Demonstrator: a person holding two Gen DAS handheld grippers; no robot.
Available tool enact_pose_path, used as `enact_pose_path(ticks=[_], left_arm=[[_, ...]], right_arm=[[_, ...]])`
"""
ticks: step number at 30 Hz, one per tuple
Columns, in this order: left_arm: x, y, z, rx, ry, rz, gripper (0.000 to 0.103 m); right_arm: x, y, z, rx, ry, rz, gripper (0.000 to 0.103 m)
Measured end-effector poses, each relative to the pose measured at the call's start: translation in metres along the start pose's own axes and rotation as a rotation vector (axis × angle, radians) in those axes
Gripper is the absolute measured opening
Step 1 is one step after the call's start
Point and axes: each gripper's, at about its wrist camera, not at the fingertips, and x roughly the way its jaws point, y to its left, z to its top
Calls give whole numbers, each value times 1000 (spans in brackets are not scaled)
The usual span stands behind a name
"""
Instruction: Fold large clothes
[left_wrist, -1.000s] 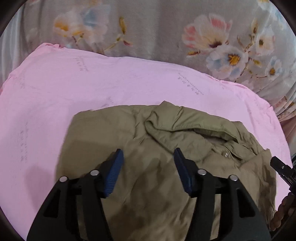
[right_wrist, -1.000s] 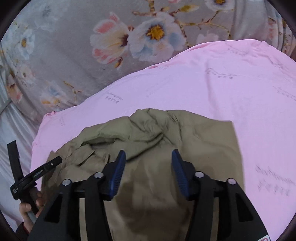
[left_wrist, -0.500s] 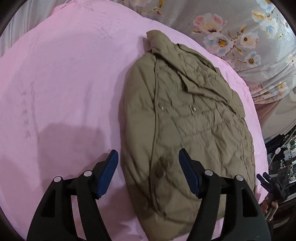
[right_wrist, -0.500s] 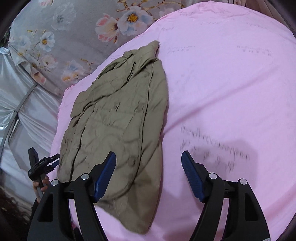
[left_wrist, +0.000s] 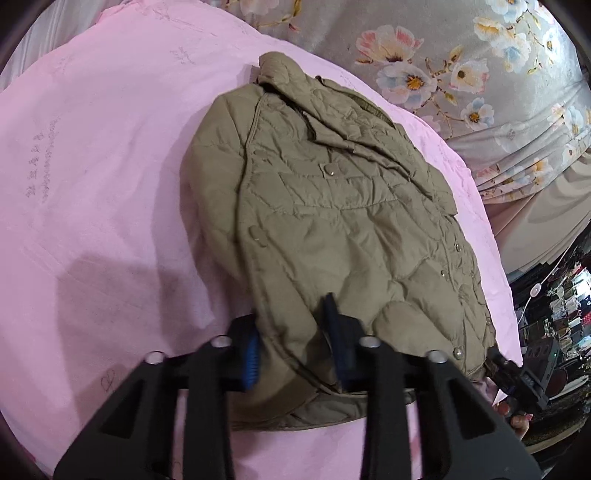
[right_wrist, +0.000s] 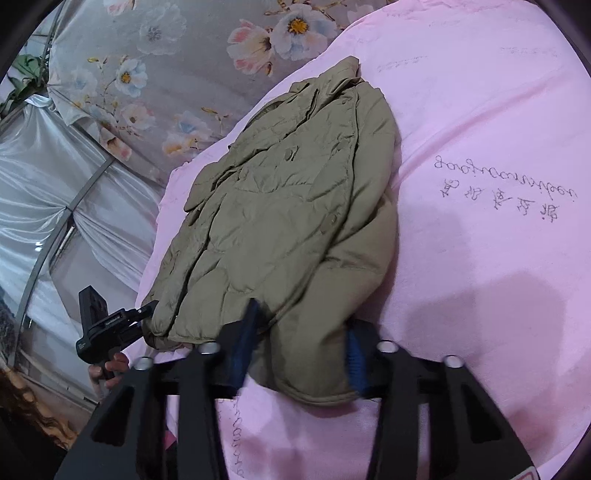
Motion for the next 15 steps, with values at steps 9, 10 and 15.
enact_pose_path(ticks=[9, 10, 15], left_arm=[[-107, -48, 4, 141, -180, -64, 6], [-121, -53, 5, 146, -201, -77, 6], [-182, -78, 28, 167, -336, -128, 6]], right_arm=[[-92, 64, 11, -227, -173, 147, 11], [-106, 73, 15, -249, -203, 168, 11], [-148, 110, 59, -308, -390, 222, 10]])
